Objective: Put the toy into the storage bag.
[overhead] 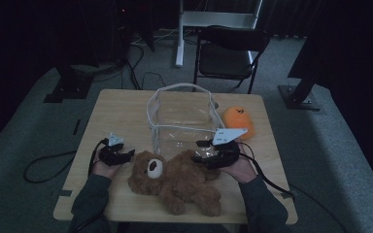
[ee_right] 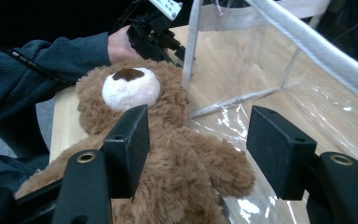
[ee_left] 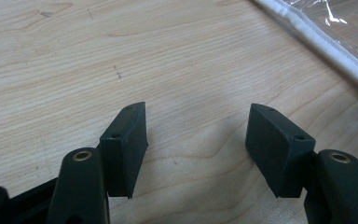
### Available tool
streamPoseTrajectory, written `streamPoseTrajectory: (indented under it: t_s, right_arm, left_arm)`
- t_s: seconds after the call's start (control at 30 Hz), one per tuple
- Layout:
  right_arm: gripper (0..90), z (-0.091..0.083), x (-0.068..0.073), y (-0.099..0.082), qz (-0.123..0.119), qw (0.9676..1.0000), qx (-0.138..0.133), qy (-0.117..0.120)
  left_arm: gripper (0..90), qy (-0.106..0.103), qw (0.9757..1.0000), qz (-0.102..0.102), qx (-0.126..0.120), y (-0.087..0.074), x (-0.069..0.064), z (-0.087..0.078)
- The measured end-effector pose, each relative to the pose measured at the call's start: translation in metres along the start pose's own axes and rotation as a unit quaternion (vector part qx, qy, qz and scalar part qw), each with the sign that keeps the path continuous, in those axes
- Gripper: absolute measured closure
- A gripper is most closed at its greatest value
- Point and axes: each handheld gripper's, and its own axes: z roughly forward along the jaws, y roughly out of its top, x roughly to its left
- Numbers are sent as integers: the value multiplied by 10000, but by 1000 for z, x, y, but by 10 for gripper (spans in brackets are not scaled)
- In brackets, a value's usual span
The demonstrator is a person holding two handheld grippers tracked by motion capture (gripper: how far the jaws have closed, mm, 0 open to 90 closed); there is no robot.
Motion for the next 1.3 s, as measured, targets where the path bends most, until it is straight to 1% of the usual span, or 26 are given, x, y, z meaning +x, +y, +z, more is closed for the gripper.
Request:
streamPoseTrajectory:
  t_s: [0.17, 0.4, 0.57, 0.7, 0.77, 0.83, 0.87, 0.93, 1.03, 1.17, 1.2, 1.27, 1.3]
  right_arm:
    - [368, 5, 3, 2, -91, 10000, 26, 11]
    - [346, 9, 4, 1, -63, 10000, 65, 37]
    - [313, 11, 5, 2, -64, 9999, 132, 30]
    - [308, 15, 9, 7, -150, 9997, 185, 68]
    - [297, 16, 10, 10, -190, 9997, 175, 44]
    - [290, 17, 10, 10, -141, 9998, 126, 93]
    - [289, 18, 9, 10, -120, 9998, 138, 89]
    - [282, 20, 10, 9, -98, 9996, 188, 178]
    - [252, 22, 13, 10, -134, 9995, 268, 110]
    - [207, 26, 20, 15, -312, 9989, 346, 79]
    - [207, 27, 21, 17, -365, 9987, 346, 67]
    - [205, 30, 23, 20, -401, 9984, 394, 97]
    - [205, 31, 24, 21, -457, 9981, 397, 134]
  left_arm:
    - [375, 9, 10000, -7, 15, 0, 0, 0]
    - [344, 11, 10000, 10, 35, 0, 0, 1]
    - [300, 79, 9999, -56, 50, 1, 0, 1]
    - [297, 77, 9999, -68, 40, 1, 0, 1]
    - [295, 73, 9999, -66, 40, 1, 0, 1]
    - [295, 73, 9999, -62, 43, 1, 0, 1]
    - [295, 73, 9999, -57, 48, 1, 0, 1]
    - [294, 73, 9999, -51, 53, 1, 0, 1]
    - [294, 72, 9999, -51, 53, 1, 0, 1]
    - [291, 71, 9999, -60, 42, 1, 0, 1]
    - [291, 69, 9999, -55, 50, 1, 0, 1]
    - [290, 71, 9999, -52, 50, 1, 0, 1]
    - [290, 69, 10000, -52, 48, 1, 0, 1]
